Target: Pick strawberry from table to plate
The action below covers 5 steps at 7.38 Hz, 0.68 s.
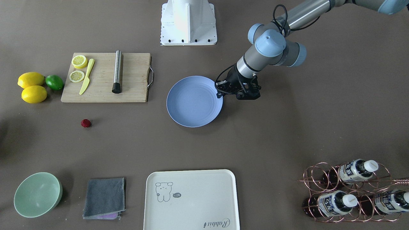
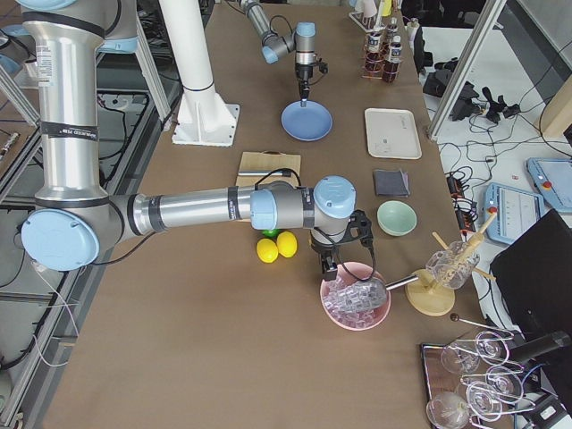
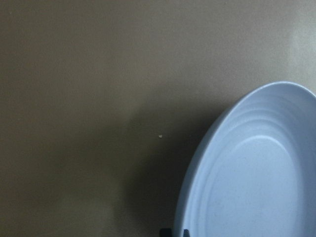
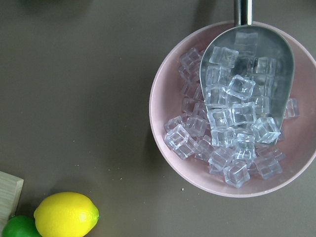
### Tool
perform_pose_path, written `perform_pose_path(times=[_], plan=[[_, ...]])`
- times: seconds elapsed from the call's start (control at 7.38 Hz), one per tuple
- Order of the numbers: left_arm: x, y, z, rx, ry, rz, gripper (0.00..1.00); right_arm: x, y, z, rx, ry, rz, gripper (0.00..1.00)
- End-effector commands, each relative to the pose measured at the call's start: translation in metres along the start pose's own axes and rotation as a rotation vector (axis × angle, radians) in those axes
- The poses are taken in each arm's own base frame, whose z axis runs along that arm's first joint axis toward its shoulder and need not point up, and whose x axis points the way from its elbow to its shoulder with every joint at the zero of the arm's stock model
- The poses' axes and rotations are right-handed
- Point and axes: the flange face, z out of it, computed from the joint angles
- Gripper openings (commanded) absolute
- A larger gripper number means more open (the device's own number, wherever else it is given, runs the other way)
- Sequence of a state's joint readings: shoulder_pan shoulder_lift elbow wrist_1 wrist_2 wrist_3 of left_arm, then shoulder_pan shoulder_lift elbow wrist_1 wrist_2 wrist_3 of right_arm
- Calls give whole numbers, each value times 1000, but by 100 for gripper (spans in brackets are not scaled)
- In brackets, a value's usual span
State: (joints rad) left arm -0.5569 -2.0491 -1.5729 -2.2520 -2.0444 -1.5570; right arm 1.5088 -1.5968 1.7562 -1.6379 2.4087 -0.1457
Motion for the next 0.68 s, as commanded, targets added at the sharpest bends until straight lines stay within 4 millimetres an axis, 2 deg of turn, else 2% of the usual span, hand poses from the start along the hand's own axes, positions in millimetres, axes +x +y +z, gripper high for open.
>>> perform_pose_path(times=[0.0, 0.14, 0.27, 0.41, 0.54], plan=[[3, -3, -6, 7, 5, -4, 97, -18, -15, 7, -11, -20, -6, 100], [0, -13, -19, 21, 8, -13, 97, -49, -43, 8, -9, -25, 43, 98], [0, -26, -36, 32, 1, -32, 97, -86, -59, 15, -19, -35, 66, 98], [-9, -43, -43, 33, -58, -67, 97, -129, -74, 23, -22, -49, 98, 98], [-25, -48, -45, 31, -77, 57, 97, -166, -79, 44, 2, -74, 121, 98]])
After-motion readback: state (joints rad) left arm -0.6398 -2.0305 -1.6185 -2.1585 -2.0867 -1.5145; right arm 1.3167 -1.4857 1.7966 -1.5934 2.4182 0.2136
